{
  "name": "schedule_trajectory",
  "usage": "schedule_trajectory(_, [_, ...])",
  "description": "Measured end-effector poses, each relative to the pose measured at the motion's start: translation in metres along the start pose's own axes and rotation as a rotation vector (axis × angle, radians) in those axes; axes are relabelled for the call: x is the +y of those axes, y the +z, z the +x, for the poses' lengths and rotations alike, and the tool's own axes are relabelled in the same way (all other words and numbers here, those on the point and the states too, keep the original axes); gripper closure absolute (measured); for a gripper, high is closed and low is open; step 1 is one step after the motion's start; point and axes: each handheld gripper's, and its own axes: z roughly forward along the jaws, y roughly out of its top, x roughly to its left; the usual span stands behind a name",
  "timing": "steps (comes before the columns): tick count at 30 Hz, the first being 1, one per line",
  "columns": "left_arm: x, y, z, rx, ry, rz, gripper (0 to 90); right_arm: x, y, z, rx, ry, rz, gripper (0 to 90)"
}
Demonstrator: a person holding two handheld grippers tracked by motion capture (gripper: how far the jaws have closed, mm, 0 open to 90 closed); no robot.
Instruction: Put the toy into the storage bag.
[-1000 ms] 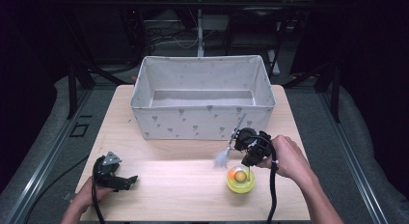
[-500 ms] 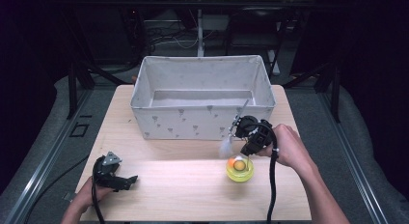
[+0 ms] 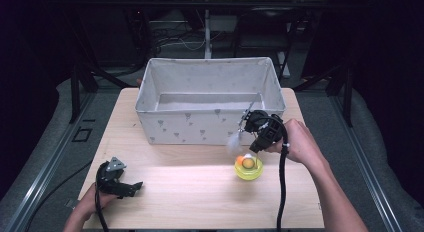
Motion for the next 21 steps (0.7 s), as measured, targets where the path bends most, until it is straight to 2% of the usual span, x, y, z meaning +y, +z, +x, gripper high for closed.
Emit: schedule_trajectory(21, [0.0, 0.0, 0.0, 0.0, 0.0, 0.0, 0.0, 0.01, -0.022, -0.013, 0.006, 0.017, -0.004, 88.2])
